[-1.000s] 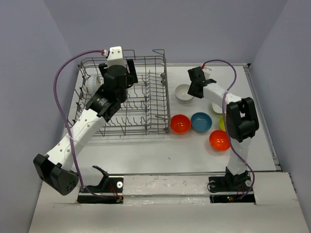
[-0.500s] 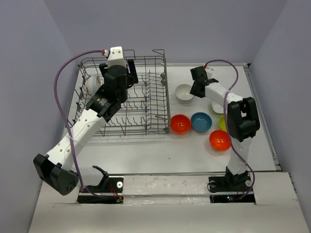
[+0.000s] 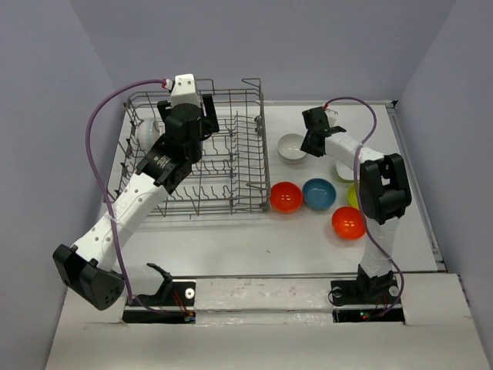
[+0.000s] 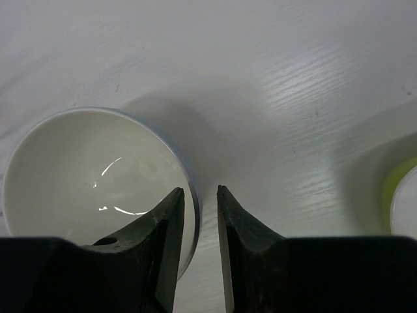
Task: Load the bowls into the dish rack
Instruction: Pick up the bowl from the center of the board.
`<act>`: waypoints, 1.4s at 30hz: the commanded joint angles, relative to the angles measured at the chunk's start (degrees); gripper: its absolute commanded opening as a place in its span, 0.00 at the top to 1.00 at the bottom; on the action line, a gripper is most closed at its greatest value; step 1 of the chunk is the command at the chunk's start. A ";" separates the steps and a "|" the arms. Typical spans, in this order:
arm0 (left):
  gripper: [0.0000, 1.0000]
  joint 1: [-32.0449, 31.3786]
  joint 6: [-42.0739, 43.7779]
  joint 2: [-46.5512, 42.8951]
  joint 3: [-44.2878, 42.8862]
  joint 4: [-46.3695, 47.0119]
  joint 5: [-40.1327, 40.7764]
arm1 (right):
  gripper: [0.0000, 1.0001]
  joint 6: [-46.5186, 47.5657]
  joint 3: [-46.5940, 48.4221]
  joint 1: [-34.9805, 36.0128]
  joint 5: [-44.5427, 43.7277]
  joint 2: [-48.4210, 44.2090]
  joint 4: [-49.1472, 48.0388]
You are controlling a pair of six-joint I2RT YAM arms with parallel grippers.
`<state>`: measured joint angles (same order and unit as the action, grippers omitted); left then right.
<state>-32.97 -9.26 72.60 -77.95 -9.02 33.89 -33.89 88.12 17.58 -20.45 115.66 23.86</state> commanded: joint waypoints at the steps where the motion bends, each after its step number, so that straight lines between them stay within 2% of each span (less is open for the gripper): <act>1: 0.16 -0.43 0.20 -0.35 0.26 2.25 1.00 | 0.67 -0.48 -0.23 -0.36 0.67 0.71 -2.32; 3: 0.16 -0.43 0.20 -0.26 0.26 2.25 1.00 | 0.67 -0.48 -0.31 -0.36 0.67 0.80 -2.50; 5: 0.16 -0.43 0.20 -0.18 0.26 2.25 1.18 | 0.76 -0.21 -0.05 -0.36 0.93 1.06 -2.50; 12: 0.16 -0.43 0.20 0.00 0.08 1.63 1.44 | 0.90 -0.30 0.04 -0.36 1.81 0.89 -2.59; 14: 0.16 -0.52 0.12 0.00 0.08 1.63 1.44 | 0.99 -0.30 0.30 -0.88 2.08 0.71 -2.59; 36: 0.16 -0.52 -1.03 2.11 -3.08 -0.21 -0.23 | 0.99 1.63 0.74 -2.55 -1.17 -12.47 -1.62; 42: 0.16 -0.60 -1.55 4.21 -5.45 -0.39 -3.65 | 0.99 2.16 -0.40 -2.55 -3.19 -16.94 -1.36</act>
<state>-33.06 -9.61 76.14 -79.94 -10.90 32.14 -32.08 87.85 15.38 -21.23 103.98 24.82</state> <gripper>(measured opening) 0.839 0.078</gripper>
